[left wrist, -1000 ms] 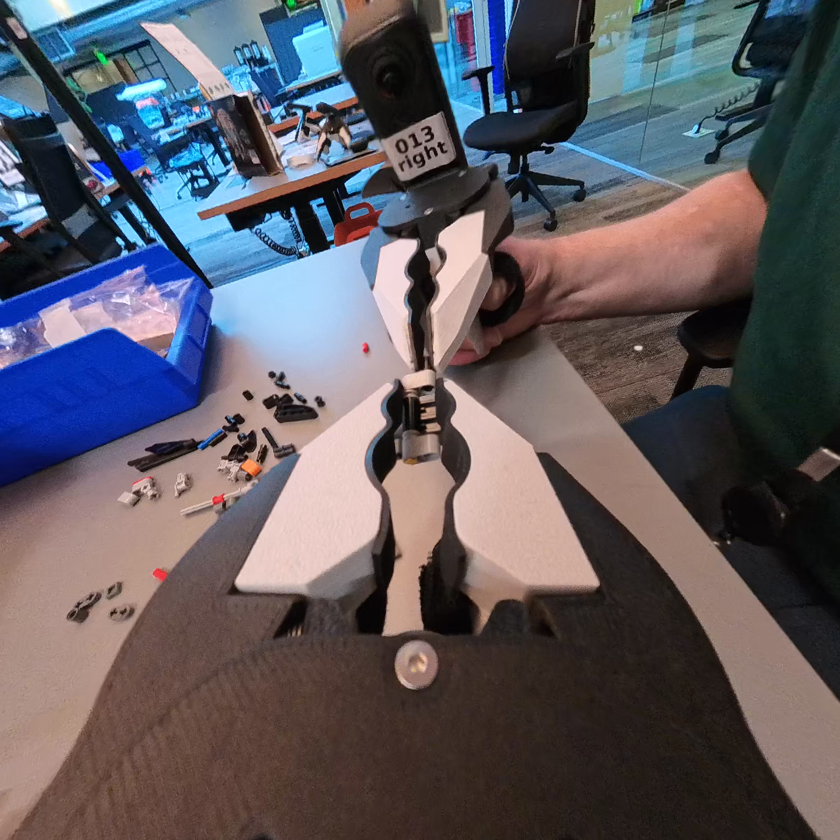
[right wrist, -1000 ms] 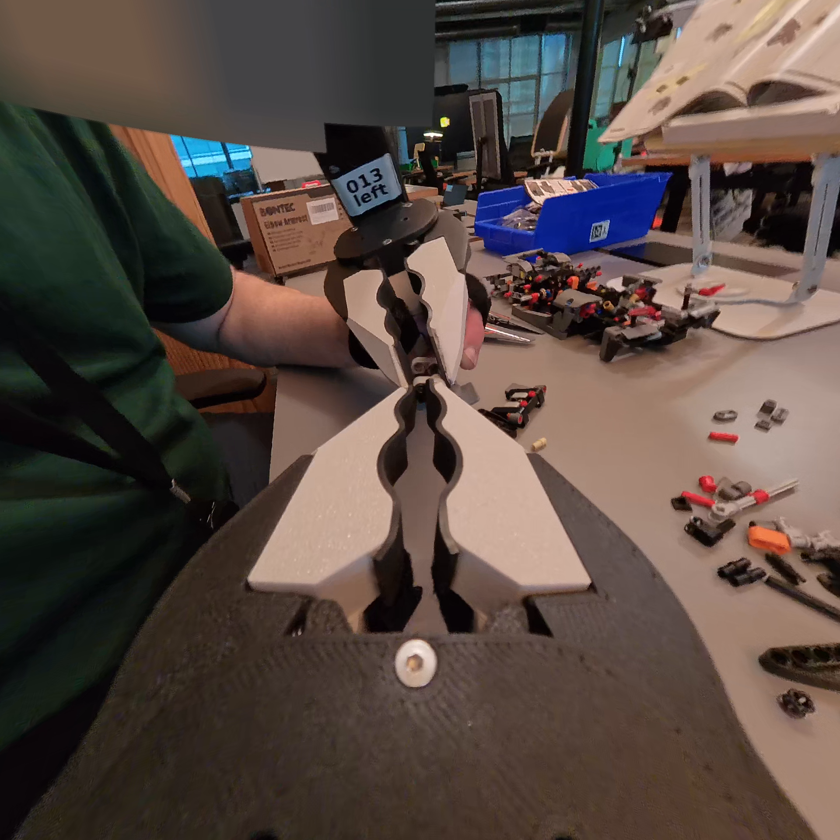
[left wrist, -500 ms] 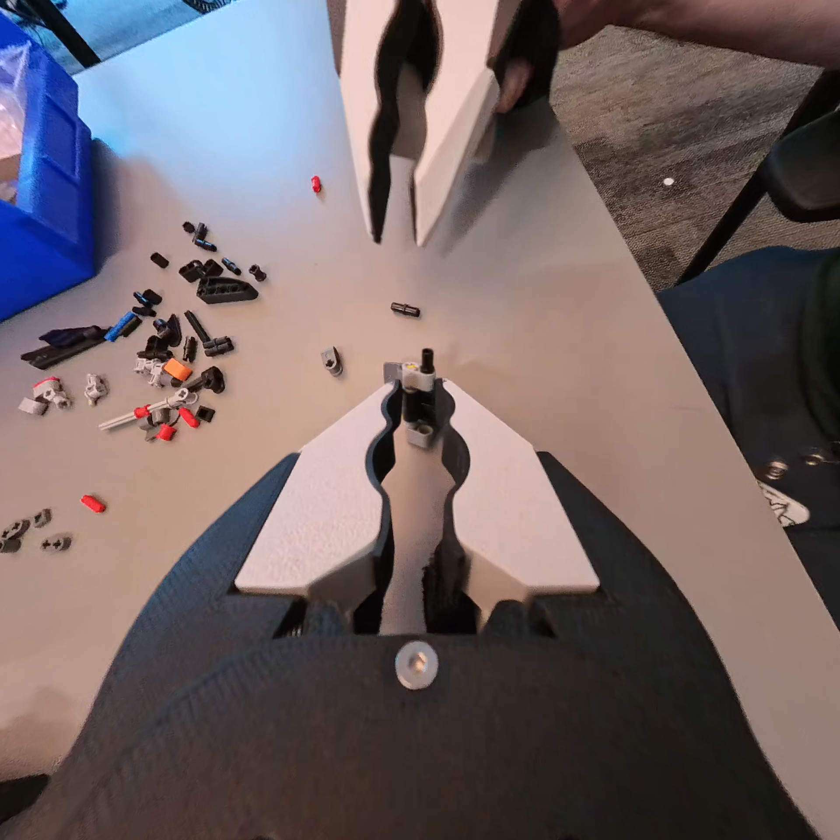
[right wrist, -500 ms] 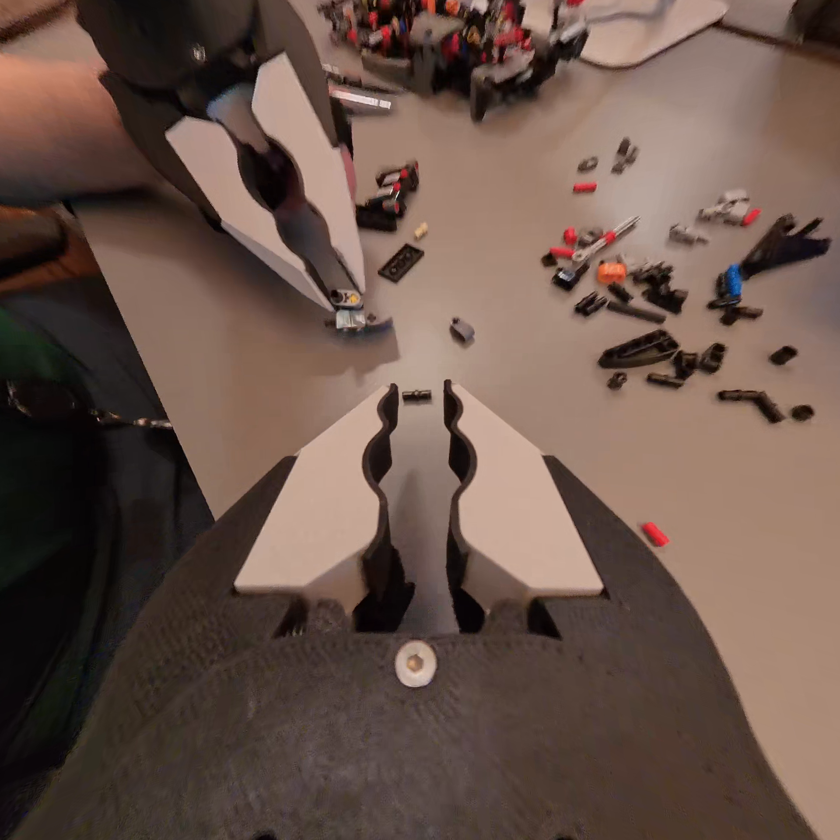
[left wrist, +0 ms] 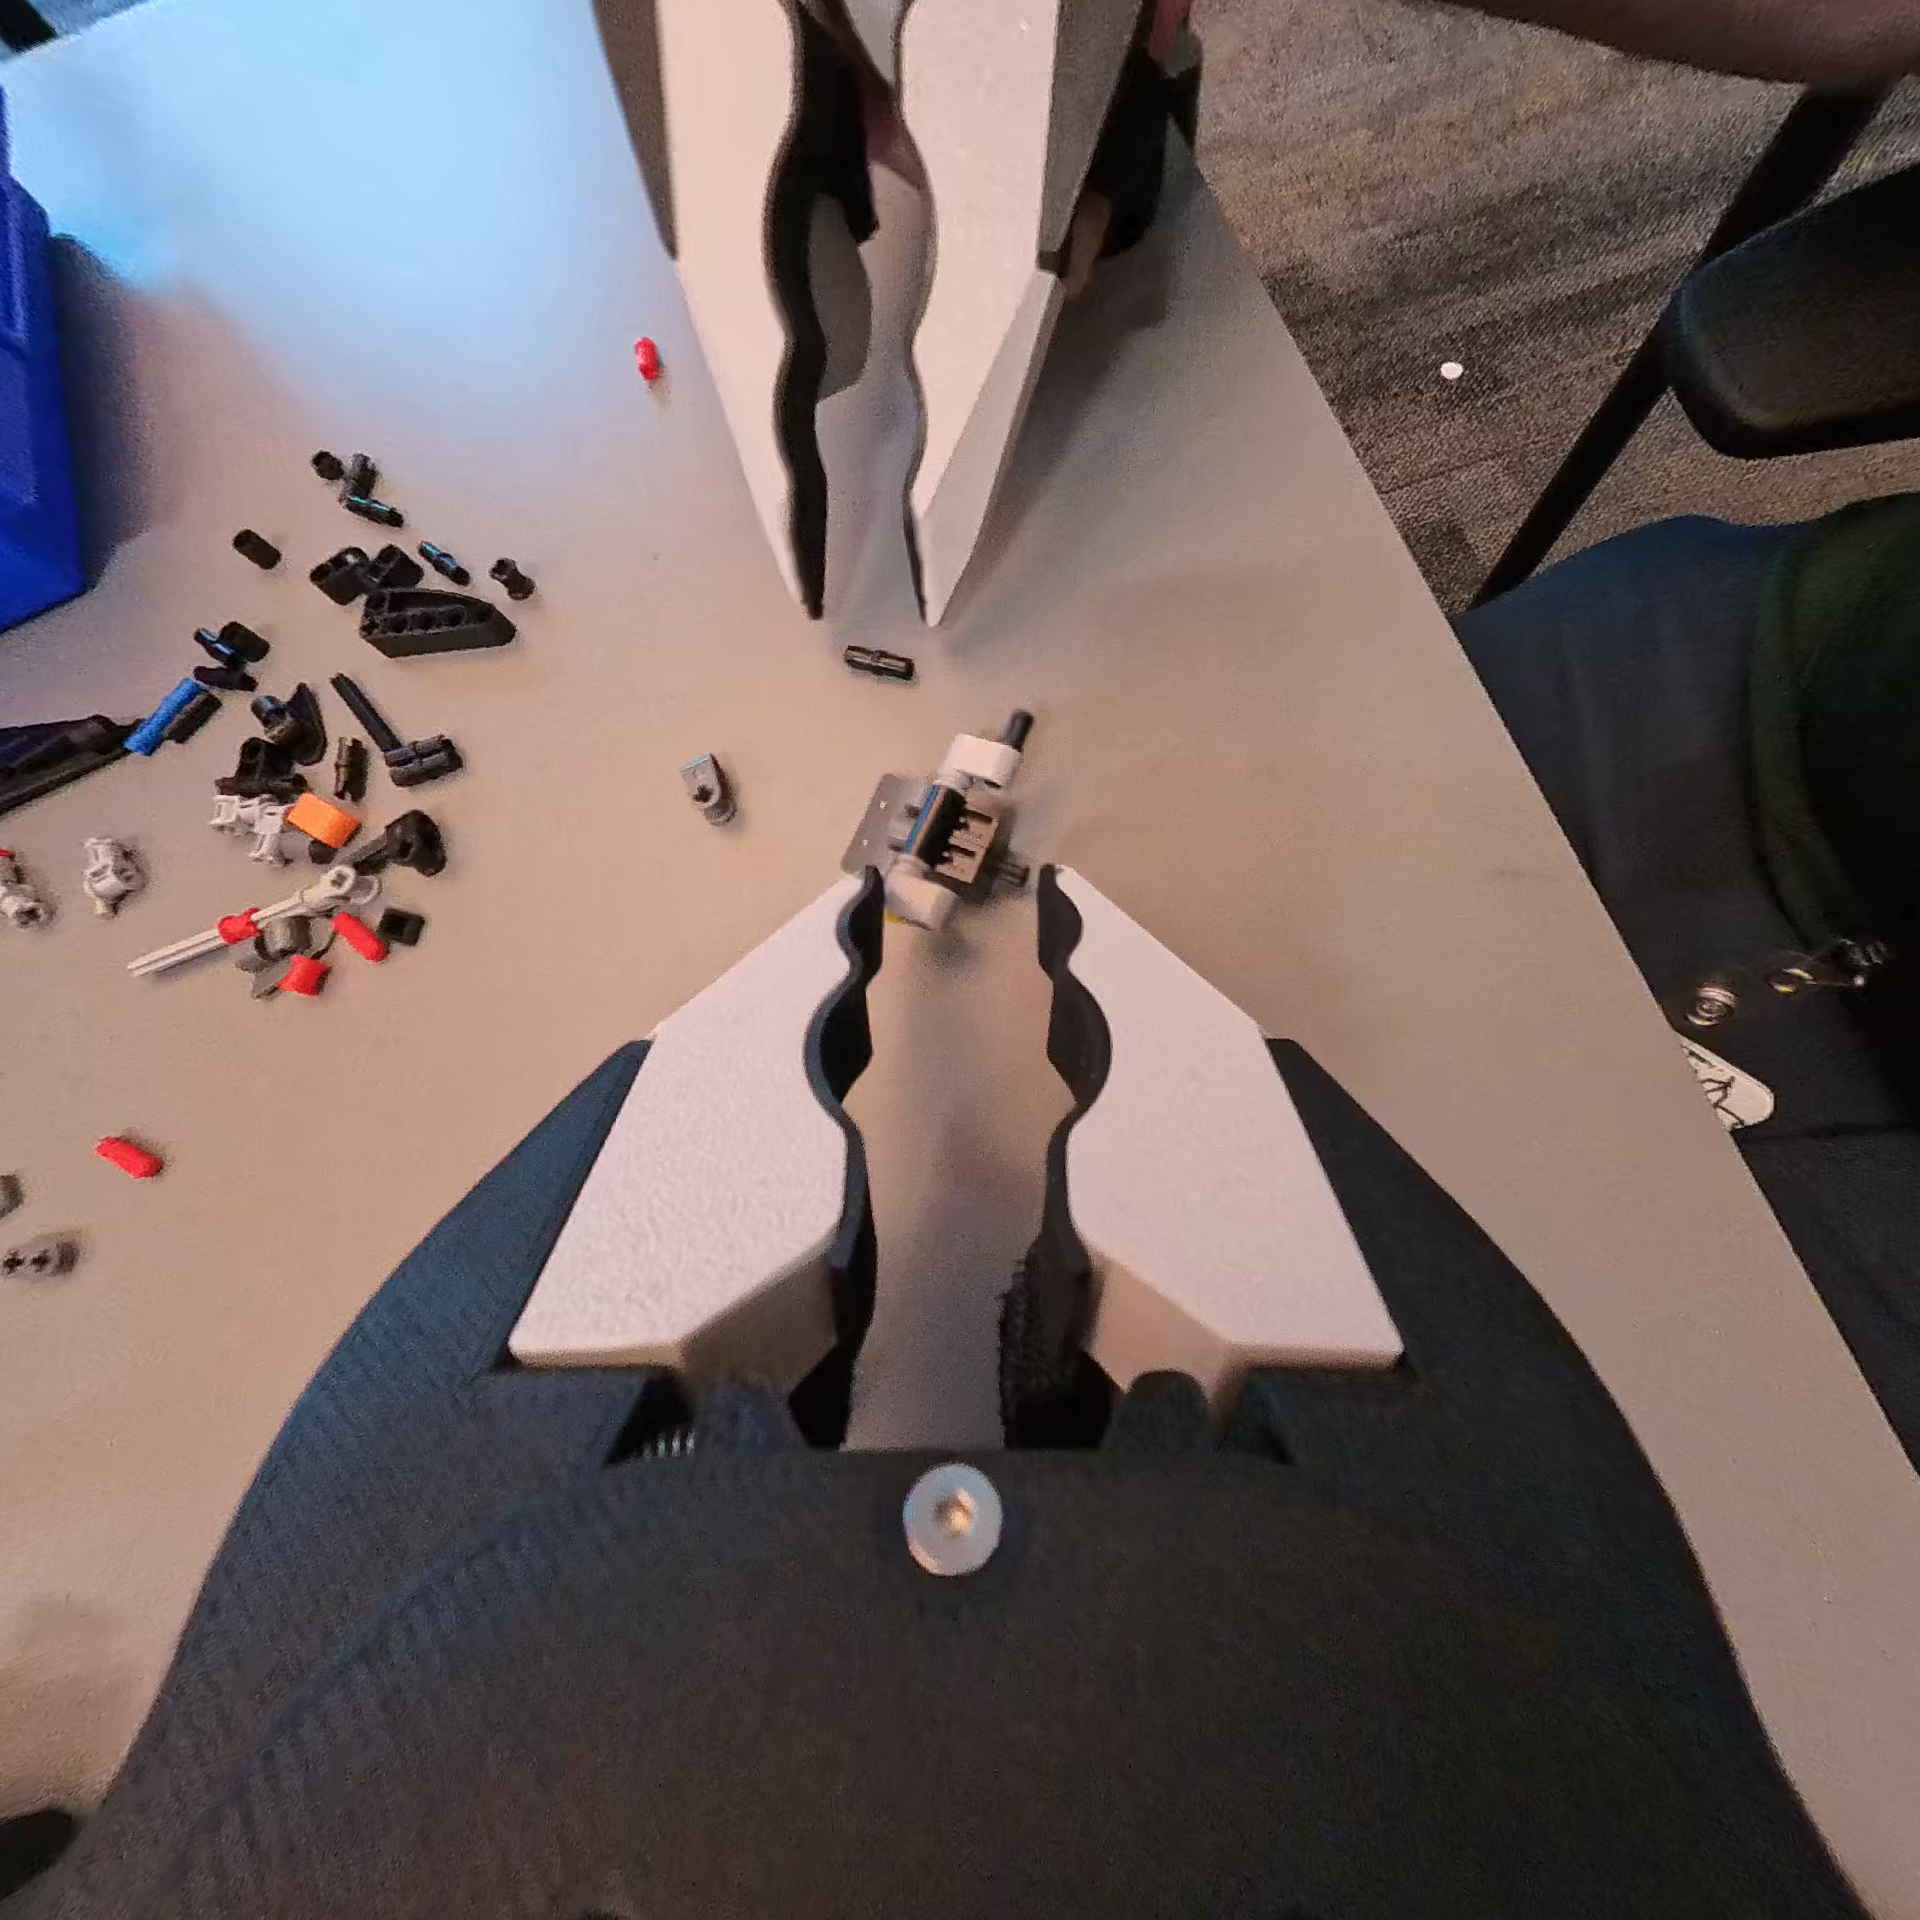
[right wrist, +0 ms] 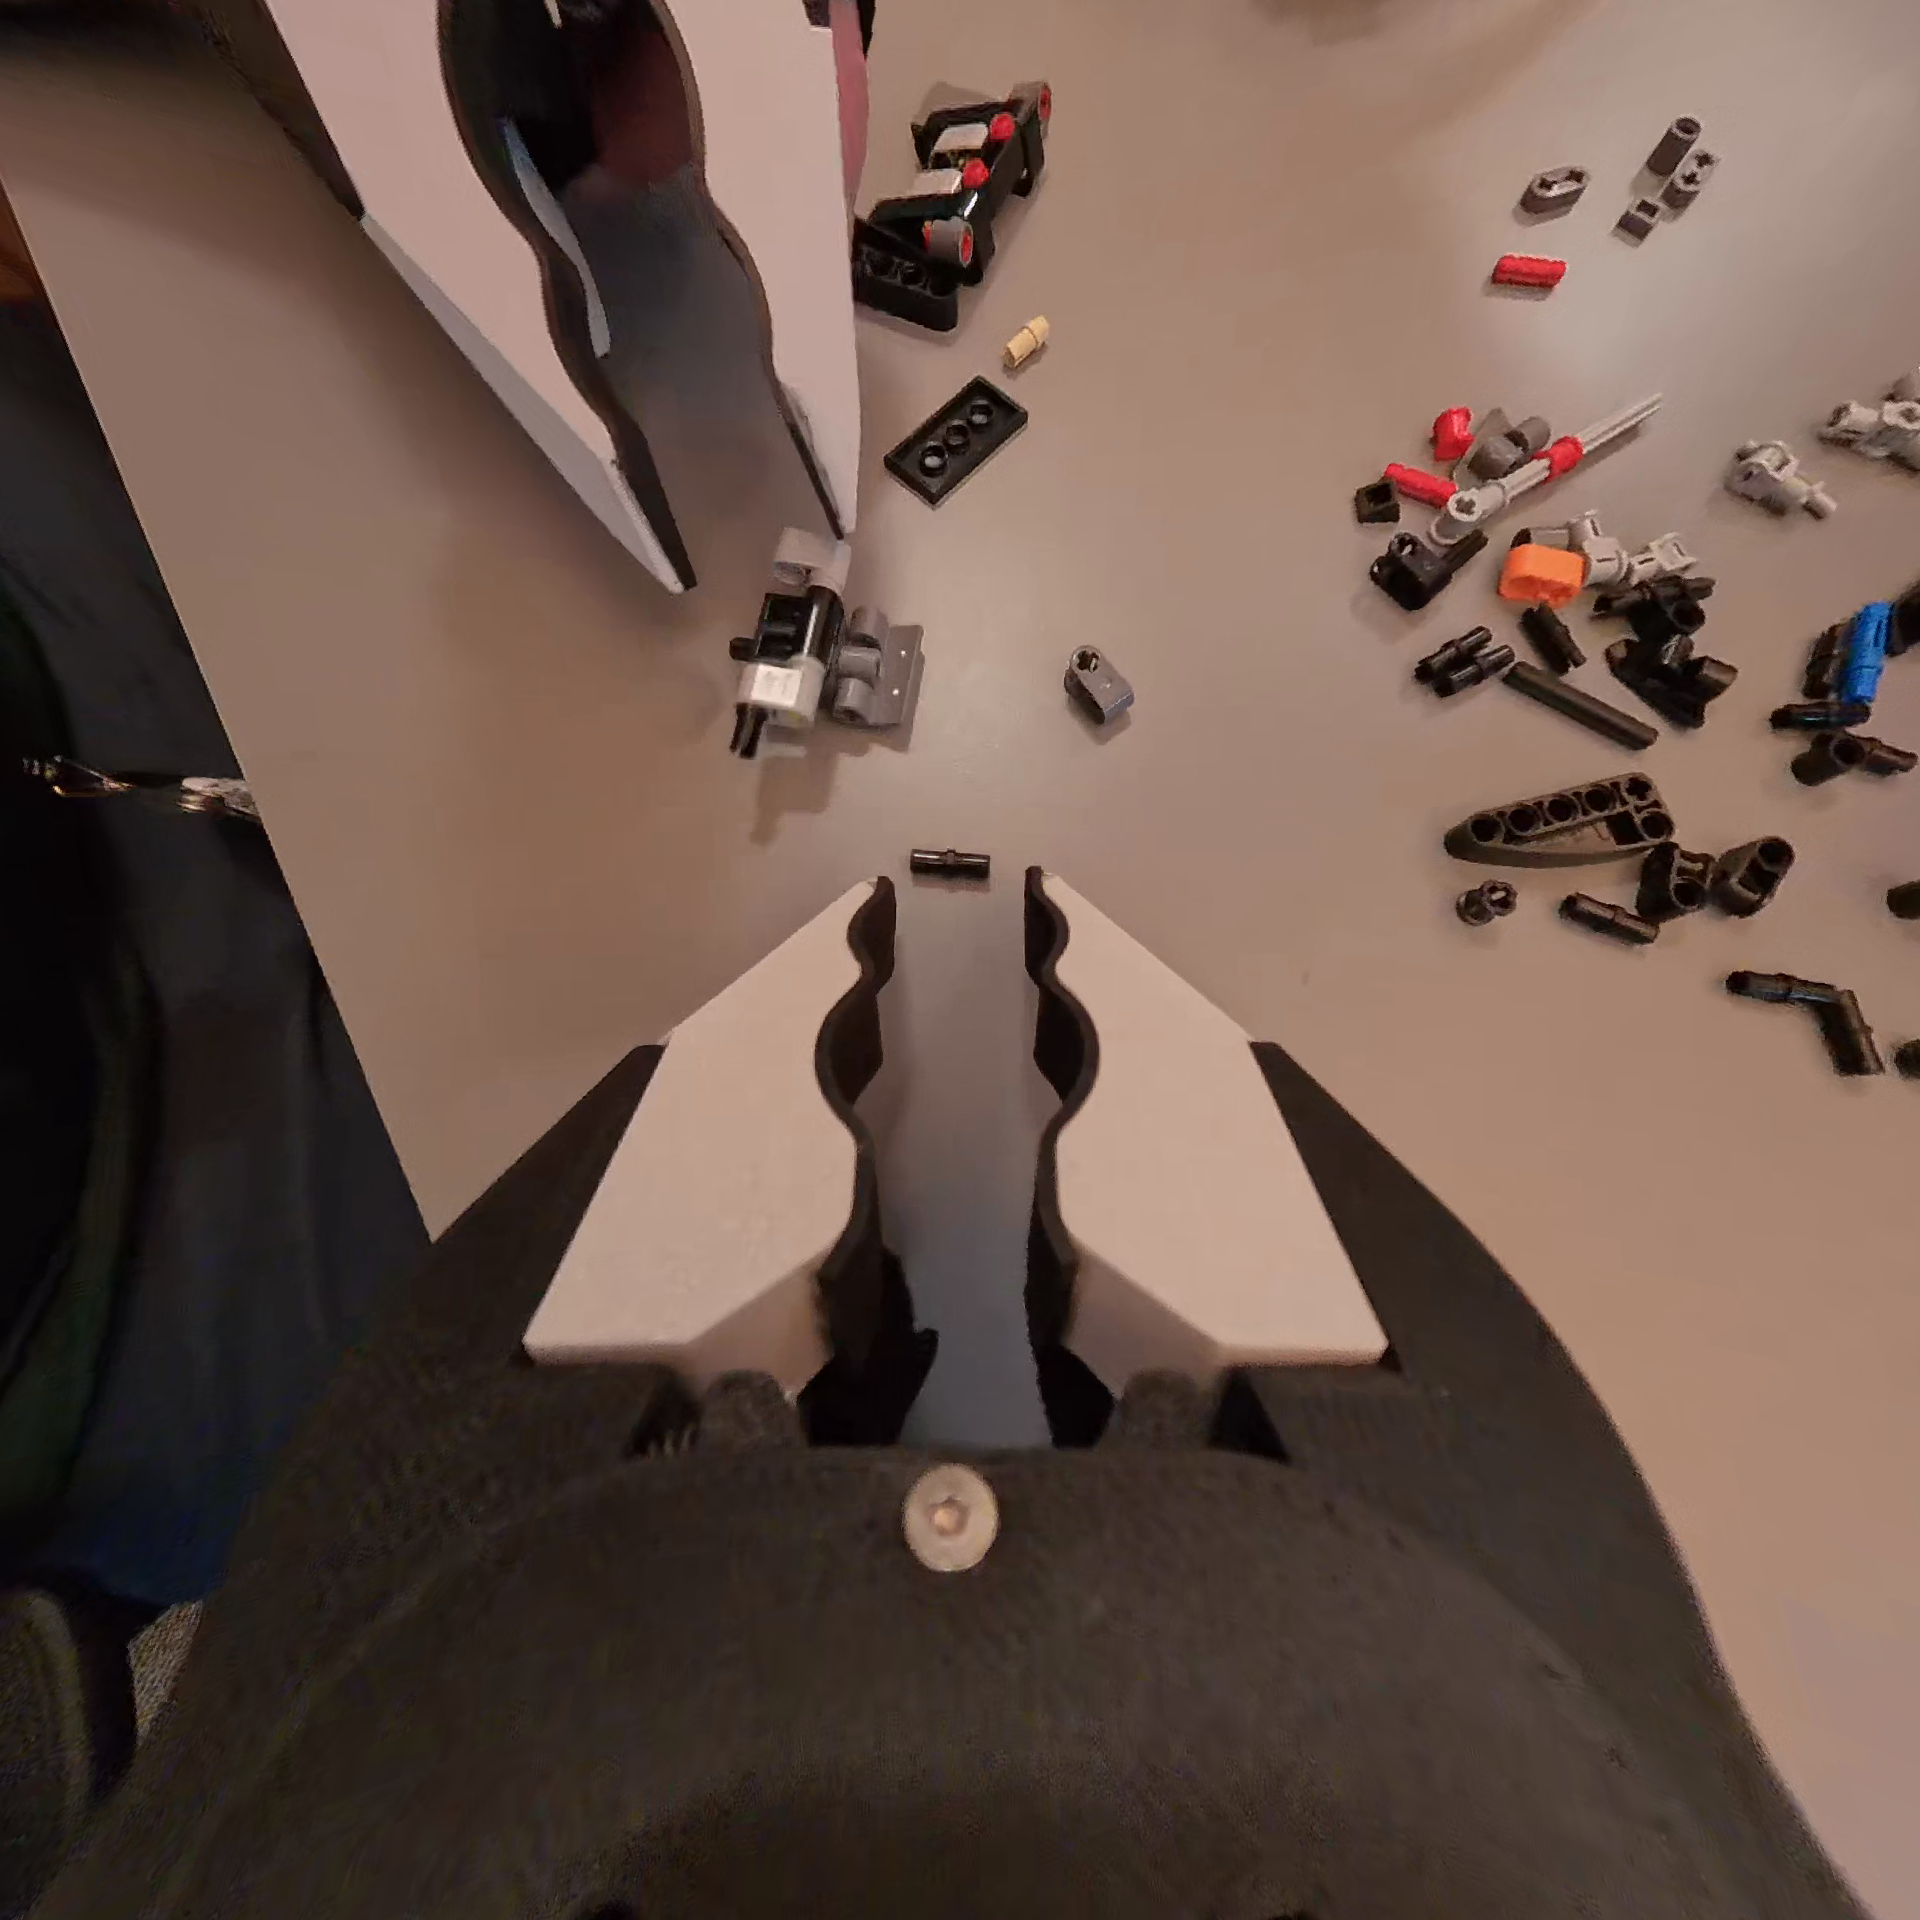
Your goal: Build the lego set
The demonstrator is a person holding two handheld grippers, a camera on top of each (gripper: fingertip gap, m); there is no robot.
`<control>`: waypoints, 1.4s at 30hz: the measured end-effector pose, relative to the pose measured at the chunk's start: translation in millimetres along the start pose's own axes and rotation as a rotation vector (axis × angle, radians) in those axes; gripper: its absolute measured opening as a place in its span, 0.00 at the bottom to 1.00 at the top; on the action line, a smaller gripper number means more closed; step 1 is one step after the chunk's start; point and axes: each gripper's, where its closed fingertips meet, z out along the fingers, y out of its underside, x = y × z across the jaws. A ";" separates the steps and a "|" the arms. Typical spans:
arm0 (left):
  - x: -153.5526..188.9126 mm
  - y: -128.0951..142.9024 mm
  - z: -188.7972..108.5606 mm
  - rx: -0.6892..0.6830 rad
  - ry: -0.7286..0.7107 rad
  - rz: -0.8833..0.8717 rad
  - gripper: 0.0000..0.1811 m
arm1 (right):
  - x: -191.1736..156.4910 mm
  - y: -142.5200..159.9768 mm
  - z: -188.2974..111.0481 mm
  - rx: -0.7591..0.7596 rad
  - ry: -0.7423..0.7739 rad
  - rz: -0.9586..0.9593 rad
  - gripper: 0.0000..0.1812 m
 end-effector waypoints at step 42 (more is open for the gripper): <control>3.9 -27.8 -4.5 -0.089 -0.031 0.277 0.22 | -33.5 4.9 -3.2 0.030 -0.149 -0.054 0.01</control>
